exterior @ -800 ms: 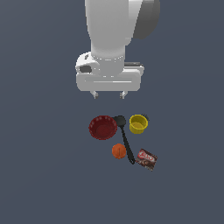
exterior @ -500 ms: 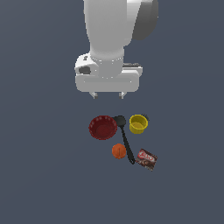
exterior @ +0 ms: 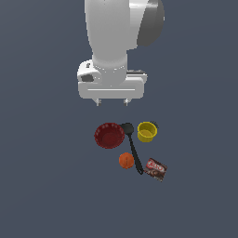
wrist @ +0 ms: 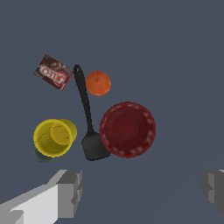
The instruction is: Pick up a designated object from a clutter of objects.
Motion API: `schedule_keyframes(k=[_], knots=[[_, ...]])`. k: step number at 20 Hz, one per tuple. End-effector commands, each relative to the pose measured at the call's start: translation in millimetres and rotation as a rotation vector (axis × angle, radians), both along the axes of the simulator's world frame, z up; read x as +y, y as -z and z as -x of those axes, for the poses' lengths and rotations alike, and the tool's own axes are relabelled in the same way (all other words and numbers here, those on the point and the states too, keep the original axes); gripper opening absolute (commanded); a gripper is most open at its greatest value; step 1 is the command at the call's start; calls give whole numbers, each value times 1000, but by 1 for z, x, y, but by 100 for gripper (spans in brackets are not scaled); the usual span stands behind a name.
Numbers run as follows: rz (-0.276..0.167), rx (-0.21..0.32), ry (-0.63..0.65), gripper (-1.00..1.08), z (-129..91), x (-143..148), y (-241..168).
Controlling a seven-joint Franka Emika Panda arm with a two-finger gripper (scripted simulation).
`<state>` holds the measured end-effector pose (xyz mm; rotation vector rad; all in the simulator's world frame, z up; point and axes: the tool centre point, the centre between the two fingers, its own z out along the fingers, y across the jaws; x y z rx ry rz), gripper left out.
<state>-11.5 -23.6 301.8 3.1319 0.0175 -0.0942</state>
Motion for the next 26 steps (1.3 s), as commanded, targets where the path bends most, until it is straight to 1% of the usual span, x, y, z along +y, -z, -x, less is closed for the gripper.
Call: schedule_keyframes(k=[1, 7, 13, 18, 26], knots=[[0, 0, 2, 100, 0, 0, 0], [0, -2, 41, 100, -5, 2, 5], [1, -6, 120, 100, -14, 5, 15], [2, -10, 218, 100, -24, 9, 28], [5, -17, 415, 100, -44, 18, 55]])
